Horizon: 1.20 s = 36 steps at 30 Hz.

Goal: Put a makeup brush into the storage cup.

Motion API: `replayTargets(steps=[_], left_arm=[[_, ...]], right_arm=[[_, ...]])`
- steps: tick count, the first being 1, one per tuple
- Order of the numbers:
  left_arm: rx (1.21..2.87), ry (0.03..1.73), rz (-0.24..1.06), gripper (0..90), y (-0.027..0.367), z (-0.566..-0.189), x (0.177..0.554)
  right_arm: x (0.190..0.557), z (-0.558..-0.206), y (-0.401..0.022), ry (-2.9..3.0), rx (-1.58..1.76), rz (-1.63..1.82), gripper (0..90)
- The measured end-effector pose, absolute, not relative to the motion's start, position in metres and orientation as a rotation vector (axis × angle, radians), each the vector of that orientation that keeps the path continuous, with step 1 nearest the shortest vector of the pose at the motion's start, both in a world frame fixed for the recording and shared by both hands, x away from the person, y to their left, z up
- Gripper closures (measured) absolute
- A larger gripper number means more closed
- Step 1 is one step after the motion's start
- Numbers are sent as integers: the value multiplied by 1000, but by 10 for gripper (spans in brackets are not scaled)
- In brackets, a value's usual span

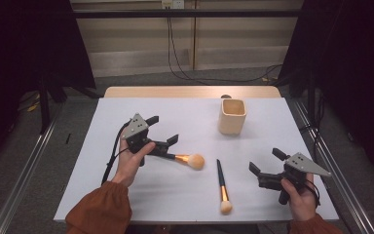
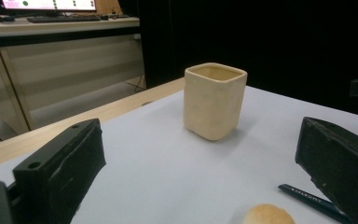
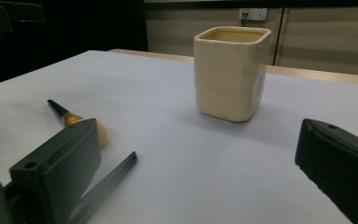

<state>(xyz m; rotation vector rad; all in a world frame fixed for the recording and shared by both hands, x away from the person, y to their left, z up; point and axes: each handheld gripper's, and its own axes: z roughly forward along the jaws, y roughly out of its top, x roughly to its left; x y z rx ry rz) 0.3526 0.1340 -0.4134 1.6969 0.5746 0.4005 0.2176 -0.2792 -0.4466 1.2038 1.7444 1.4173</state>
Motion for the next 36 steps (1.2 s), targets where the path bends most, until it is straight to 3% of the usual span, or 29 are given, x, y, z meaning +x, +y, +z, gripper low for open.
replayTargets(steps=[9, 36], left_arm=[[1757, 601, 368, 16, 125, -414, 364], [2281, 452, 256, 28, 111, -406, 372]], right_arm=[[216, -447, -280, 1738, 1208, 1416, 0], [215, -447, -280, 1746, 1208, 1412, 0]])
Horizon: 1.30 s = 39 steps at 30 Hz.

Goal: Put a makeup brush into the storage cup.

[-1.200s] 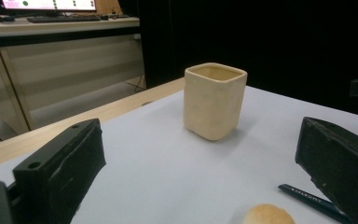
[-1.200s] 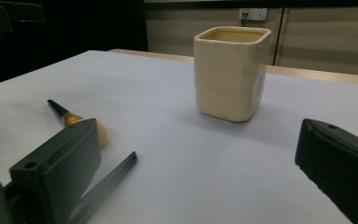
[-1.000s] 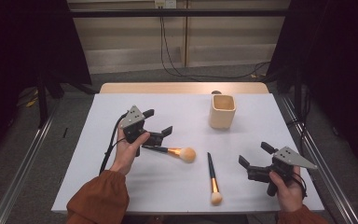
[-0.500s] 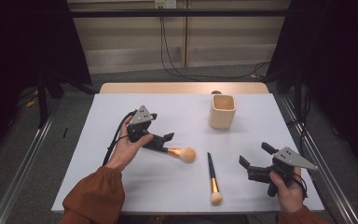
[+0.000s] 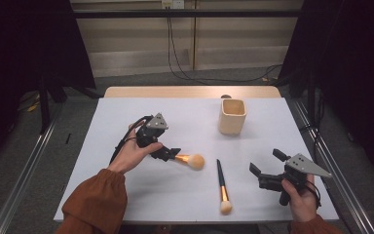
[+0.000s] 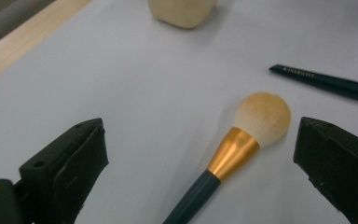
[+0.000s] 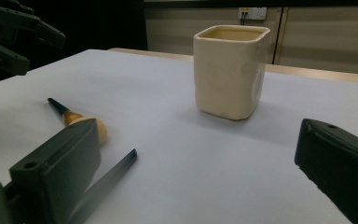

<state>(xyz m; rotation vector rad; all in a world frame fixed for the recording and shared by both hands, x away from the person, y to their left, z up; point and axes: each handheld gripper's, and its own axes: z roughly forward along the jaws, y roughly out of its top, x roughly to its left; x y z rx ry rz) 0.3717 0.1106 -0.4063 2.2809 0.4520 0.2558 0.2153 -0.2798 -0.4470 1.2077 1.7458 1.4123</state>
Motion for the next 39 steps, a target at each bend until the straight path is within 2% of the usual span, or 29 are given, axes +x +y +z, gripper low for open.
replayTargets(steps=[6, 16, 26, 30, 33, 39], left_arm=[[2378, 414, 245, 30, 107, -411, 374], [2557, 322, 146, 45, 95, -418, 376], [2680, 232, 74, 56, 84, -428, 379], [2680, 258, 46, 48, 81, -434, 381], [2730, 188, 43, 43, 80, -437, 383], [2733, 261, 23, 45, 76, -444, 390]], right_arm=[[215, -447, -280, 1745, 1209, 1412, 0], [215, -447, -280, 1748, 1209, 1411, 0], [215, -448, -279, 1756, 1210, 1409, 0], [215, -448, -279, 1761, 1204, 1408, 0], [215, -448, -279, 1762, 1206, 1408, 0], [215, -448, -279, 1765, 1203, 1407, 0]])
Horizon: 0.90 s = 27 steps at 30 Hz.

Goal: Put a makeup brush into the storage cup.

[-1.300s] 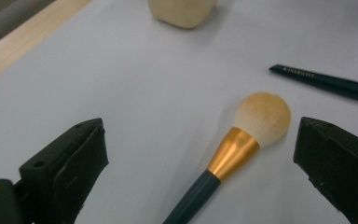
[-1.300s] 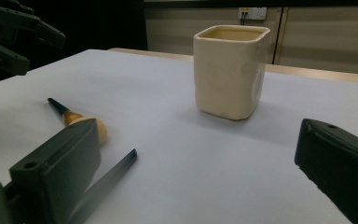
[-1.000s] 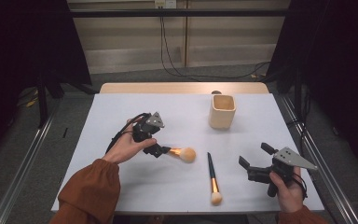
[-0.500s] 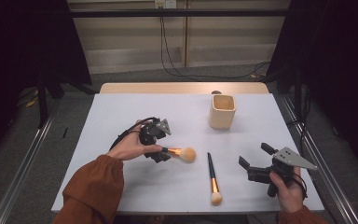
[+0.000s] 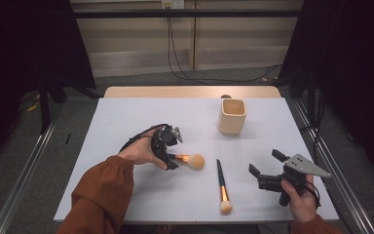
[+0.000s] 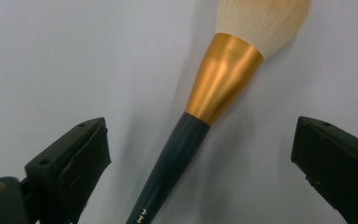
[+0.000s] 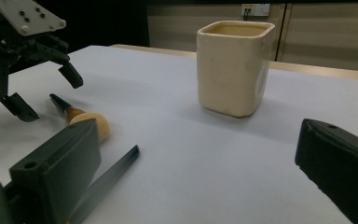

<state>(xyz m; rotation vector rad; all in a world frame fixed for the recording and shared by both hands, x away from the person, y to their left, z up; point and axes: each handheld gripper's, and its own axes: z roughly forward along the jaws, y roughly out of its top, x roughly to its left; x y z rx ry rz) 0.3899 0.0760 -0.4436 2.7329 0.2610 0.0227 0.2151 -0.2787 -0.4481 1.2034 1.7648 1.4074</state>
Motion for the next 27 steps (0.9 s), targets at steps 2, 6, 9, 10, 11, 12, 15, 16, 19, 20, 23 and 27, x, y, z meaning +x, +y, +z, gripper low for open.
replayTargets(steps=[2, 6, 9, 10, 11, 12, 15, 16, 19, 20, 23, 27], left_arm=[[2745, 249, 11, 59, 75, -446, 392], [2804, 176, -14, 161, 70, -449, 392], [2815, 171, -9, 200, 66, -451, 394], [2817, 172, -7, 224, 66, -452, 395], [2826, 182, -2, 237, 65, -452, 395], [2826, 184, -13, 239, 65, -454, 395], [2825, 193, -35, 293, 65, -454, 397], [2831, 183, -44, 333, 66, -453, 398], [2822, 192, -58, 372, 66, -454, 400], [2826, 195, -57, 372, 65, -453, 401], [2861, 182, -51, 385, 61, -453, 401], [2867, 167, -64, 421, 61, -452, 402]], right_arm=[[215, -448, -279, 1764, 1202, 1409, 0], [215, -448, -279, 1767, 1203, 1407, 0], [215, -448, -279, 1769, 1204, 1407, 0], [215, -448, -279, 1769, 1205, 1407, 0], [215, -448, -278, 1769, 1206, 1407, 0], [215, -448, -278, 1771, 1206, 1407, 0], [215, -449, -278, 1780, 1202, 1404, 0], [215, -449, -278, 1782, 1201, 1404, 0], [214, -449, -278, 1781, 1204, 1404, 0], [214, -449, -278, 1781, 1204, 1404, 0], [215, -449, -277, 1787, 1198, 1403, 0], [215, -449, -276, 1794, 1195, 1403, 0]])
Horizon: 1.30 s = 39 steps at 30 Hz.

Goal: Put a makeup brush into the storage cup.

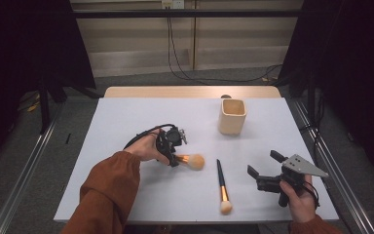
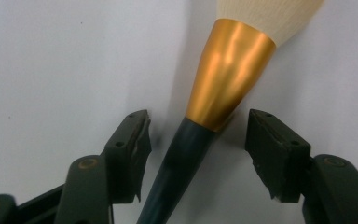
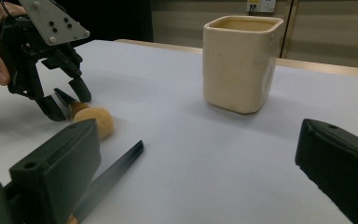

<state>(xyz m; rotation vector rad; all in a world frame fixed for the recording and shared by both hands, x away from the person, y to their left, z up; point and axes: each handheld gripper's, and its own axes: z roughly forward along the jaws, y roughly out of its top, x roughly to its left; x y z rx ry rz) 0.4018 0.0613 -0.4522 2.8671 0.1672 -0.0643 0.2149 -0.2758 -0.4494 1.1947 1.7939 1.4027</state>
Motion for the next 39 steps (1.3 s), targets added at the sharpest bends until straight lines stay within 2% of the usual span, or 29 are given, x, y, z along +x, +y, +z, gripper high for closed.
replayTargets(steps=[4, 5, 6, 7, 20, 26, 33, 39], left_arm=[[2859, 176, -59, 476, 63, -451, 404], [2850, 193, -63, 533, 64, -452, 403], [2860, 171, -64, 533, 64, -451, 404], [2863, 160, -66, 610, 65, -450, 404], [2887, 133, -89, 740, 60, -450, 402], [2895, 151, -84, 747, 60, -449, 402], [2849, 248, -107, 748, 63, -449, 403], [2844, 248, -81, 748, 65, -449, 403]], right_arm=[[215, -450, -276, 1792, 1200, 1402, 0], [215, -450, -277, 1793, 1205, 1402, 0], [215, -450, -277, 1793, 1205, 1402, 0], [214, -450, -277, 1795, 1207, 1401, 0], [214, -451, -276, 1806, 1208, 1396, 0], [214, -451, -277, 1807, 1212, 1396, 0], [214, -451, -277, 1807, 1214, 1395, 0], [214, -451, -277, 1804, 1215, 1395, 0]])
